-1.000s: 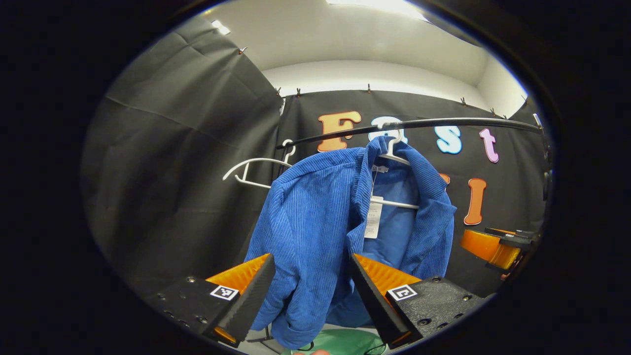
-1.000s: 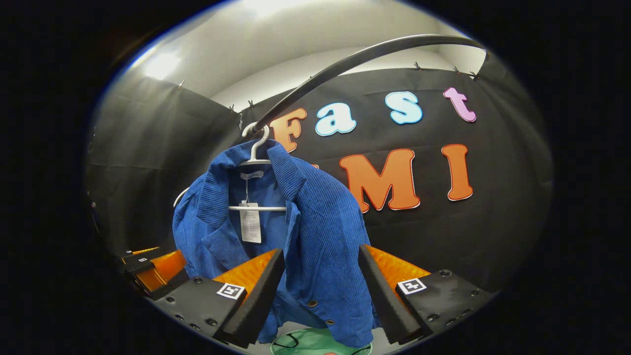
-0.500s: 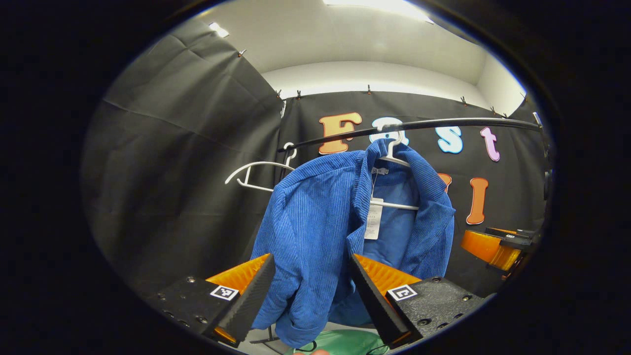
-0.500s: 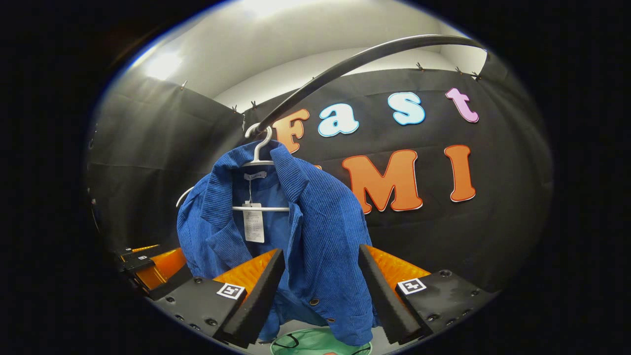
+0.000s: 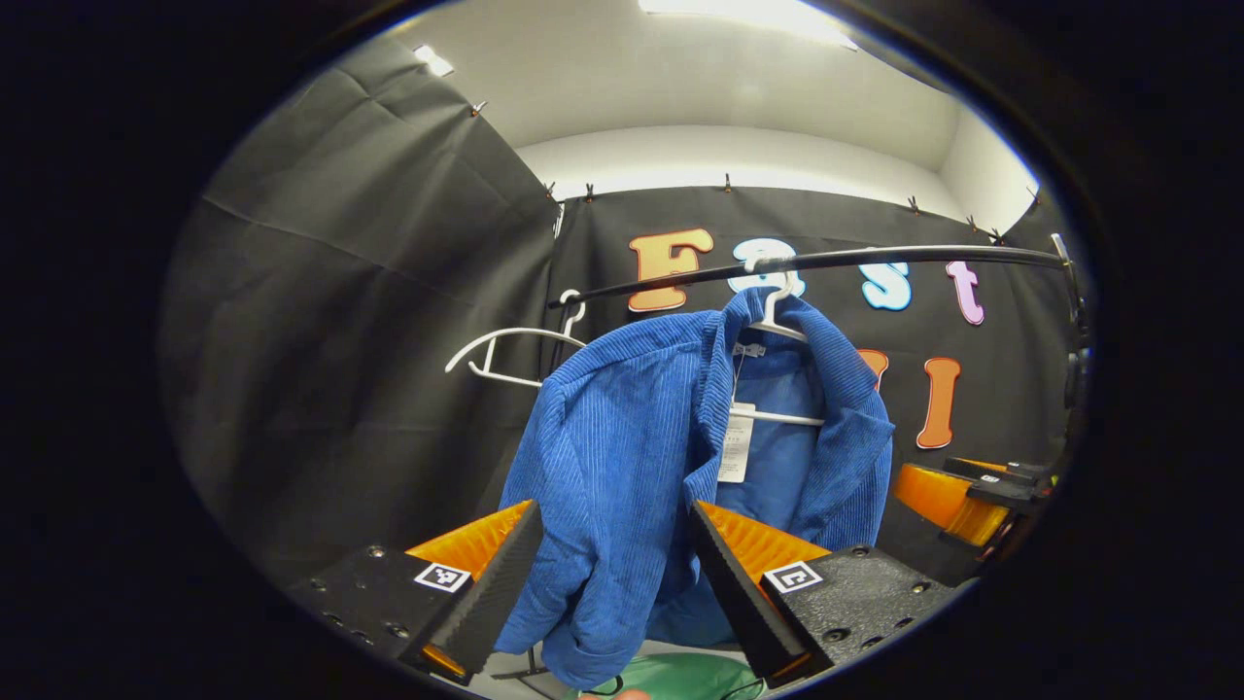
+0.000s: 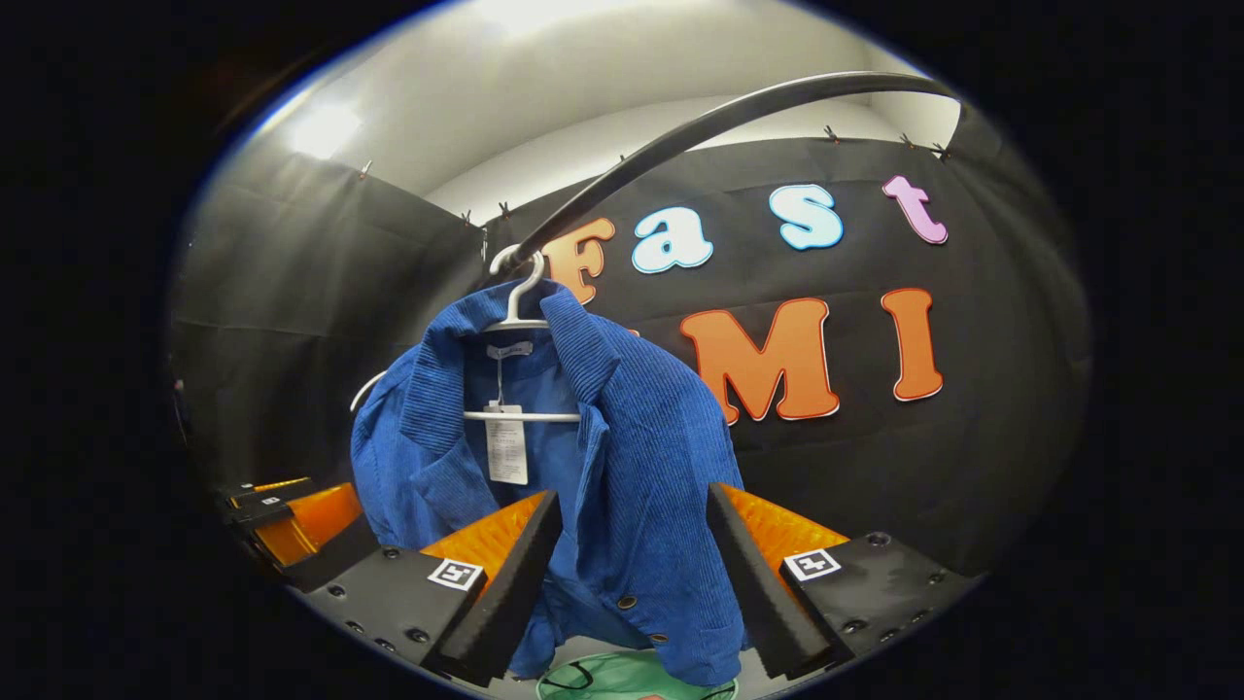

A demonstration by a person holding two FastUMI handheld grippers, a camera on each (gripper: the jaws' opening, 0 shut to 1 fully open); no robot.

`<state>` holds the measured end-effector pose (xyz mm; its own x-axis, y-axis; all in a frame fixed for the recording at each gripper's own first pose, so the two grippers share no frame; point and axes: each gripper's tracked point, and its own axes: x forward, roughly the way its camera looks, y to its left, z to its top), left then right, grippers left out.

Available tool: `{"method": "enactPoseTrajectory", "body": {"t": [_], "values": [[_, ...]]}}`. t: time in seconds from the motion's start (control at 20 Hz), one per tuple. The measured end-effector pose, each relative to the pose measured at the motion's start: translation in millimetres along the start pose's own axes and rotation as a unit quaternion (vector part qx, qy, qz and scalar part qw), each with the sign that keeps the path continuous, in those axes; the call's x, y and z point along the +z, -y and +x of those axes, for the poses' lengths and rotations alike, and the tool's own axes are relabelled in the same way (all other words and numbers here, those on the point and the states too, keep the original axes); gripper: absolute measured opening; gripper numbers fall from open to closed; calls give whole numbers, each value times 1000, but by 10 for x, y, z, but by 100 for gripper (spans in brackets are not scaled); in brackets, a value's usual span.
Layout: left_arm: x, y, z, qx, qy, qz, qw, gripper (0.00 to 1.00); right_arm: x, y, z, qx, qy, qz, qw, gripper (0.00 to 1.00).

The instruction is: Grasp the clothes on the hanger with both hands and then place them into the laundry hamper below.

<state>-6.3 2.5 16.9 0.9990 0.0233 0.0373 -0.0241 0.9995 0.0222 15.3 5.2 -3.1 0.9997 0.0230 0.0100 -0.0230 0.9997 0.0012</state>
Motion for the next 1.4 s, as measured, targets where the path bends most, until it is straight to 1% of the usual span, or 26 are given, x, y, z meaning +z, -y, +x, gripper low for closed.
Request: {"method": "enactPoseTrajectory", "body": {"t": [0.15,0.3,0.35,0.45,0.5,0.55,0.6,0.7,0.75,0.9,1.0,1.05,1.1,1.15,1.2,1.25,1.3,1.35,1.4], "values": [[9,21,0,1,0,4,1000,92,-125,-159,290,24,-7,3,1000,97],[29,-47,-42,15,-1,11,1000,92,-232,-289,544,43,-13,6,999,97],[41,-81,-65,21,-1,13,1000,93,-281,-333,627,48,-17,7,999,97],[39,-114,-101,32,-3,11,999,95,-456,-367,770,42,-39,6,998,98],[18,-104,-101,34,-6,6,999,95,-533,-399,835,41,-50,8,998,88],[2,-108,-121,36,-8,0,999,92,-612,-426,928,38,-59,10,997,89],[-19,-105,-124,38,-10,-5,999,92,-681,-421,1002,30,-65,8,997,89],[-101,-115,-199,40,-19,-8,999,92,-793,-402,1111,36,-81,7,996,89],[-124,-120,-222,40,-25,-6,999,92,-793,-342,1143,33,-81,12,996,89],[-146,-90,-194,37,-23,-6,999,92,-761,-34,1122,9,-79,29,996,62],[-181,-22,-164,24,-19,-9,999,92,-756,61,1069,13,-91,36,995,43],[-235,24,-149,14,-23,-12,1000,95,-754,163,1096,4,-90,35,995,34],[-281,56,-140,7,-29,-15,999,92,-712,240,1075,-5,-85,30,996,25],[-312,80,-123,3,-32,-20,999,92,-673,291,1052,-7,-78,24,997,16],[-337,99,-102,-1,-34,-26,999,92,-605,304,1006,-4,-71,23,997,15],[-366,131,-72,-5,-36,-33,999,95,-561,304,970,0,-62,27,998,12],[-408,165,-30,-11,-34,-43,998,95,-518,263,926,14,-56,31,998,8],[-473,199,23,-15,-37,-52,998,95,-470,235,853,22,-49,33,998,8],[-538,208,52,-17,-44,-60,997,92,-381,263,771,20,-36,28,999,2]]}}
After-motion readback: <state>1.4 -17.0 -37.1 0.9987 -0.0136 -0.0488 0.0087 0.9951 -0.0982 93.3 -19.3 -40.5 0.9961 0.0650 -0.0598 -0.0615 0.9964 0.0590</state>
